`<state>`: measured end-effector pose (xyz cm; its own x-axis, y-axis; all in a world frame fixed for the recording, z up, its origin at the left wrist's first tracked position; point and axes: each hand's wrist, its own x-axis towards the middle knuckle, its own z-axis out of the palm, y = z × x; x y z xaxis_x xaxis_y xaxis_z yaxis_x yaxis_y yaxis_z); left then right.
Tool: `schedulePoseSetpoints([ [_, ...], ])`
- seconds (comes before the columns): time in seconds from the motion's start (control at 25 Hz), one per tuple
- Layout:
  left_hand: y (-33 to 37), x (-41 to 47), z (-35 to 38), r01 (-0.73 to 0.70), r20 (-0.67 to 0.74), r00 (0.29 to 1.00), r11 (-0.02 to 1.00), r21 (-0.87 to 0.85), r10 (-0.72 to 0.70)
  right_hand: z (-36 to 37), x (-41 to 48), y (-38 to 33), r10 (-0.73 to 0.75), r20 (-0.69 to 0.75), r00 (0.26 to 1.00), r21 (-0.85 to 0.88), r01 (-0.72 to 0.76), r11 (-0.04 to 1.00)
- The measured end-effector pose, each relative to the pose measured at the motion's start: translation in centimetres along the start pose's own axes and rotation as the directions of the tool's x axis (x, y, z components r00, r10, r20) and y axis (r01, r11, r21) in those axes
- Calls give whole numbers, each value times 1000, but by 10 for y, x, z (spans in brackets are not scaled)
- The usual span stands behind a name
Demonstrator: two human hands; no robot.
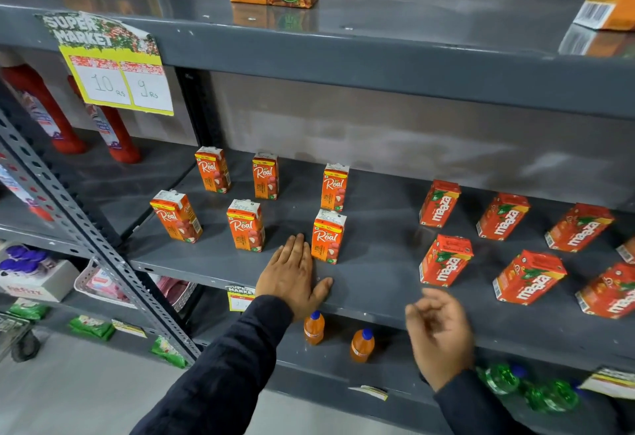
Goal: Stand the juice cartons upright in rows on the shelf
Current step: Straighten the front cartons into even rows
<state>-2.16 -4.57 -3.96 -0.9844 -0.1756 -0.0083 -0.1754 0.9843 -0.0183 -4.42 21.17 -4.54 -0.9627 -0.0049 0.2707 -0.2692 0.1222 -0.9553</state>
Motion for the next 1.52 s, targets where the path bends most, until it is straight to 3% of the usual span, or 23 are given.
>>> schedulePoseSetpoints([
  [0.08, 0, 0, 1, -4, -4, 1000, 1000, -2, 4, -19, 12, -3, -72, -181, 981, -57, 63, 996],
  [0.16, 1, 0, 0, -5, -7, 1000, 1000, -7, 5, -25, 32, -7, -94, -265, 960, -155, 54, 986],
  [0.36, 2, -2, -4, 7, 9, 1000, 1000, -2, -7, -12, 66, -8, 110, -157, 981, -208, -141, 968],
  [0.72, 3, -2, -7, 10, 20, 1000, 1000, -10, -10, -4, 74, -2, 160, -164, 973, -442, -217, 870],
  [0.96, 2, -2, -6, 10, 27, 1000, 1000, -9, -10, -5, 71, -5, 190, -140, 972, -449, -233, 863],
  [1.04, 2, -2, -6, 12, 32, 999, 1000, -18, -11, -4, 61, -10, 107, -207, 972, -413, -186, 892],
  [1.08, 0, -1, -7, 6, 38, 999, 999, -32, -5, -2, 49, -9, -25, -235, 972, -413, -77, 908],
  [1.16, -9, 1, -8, -28, 57, 998, 998, -59, 32, 5, 17, -8, -296, -136, 945, -428, 213, 878],
  [1.24, -18, 0, -9, -80, 64, 994, 995, -60, 83, 20, 1, -11, -320, 141, 937, -332, 349, 876],
  [1.32, -19, -4, -8, -96, 46, 994, 995, -38, 98, 45, 12, -23, -182, 344, 921, -283, 286, 916],
  [1.44, -16, -7, -8, -76, 16, 997, 997, -19, 76, 86, 46, -37, 60, 414, 908, -307, 78, 948],
  [1.52, -16, -7, -8, -76, 13, 997, 997, -21, 76, 105, 63, -37, 167, 492, 855, -330, 6, 944],
])
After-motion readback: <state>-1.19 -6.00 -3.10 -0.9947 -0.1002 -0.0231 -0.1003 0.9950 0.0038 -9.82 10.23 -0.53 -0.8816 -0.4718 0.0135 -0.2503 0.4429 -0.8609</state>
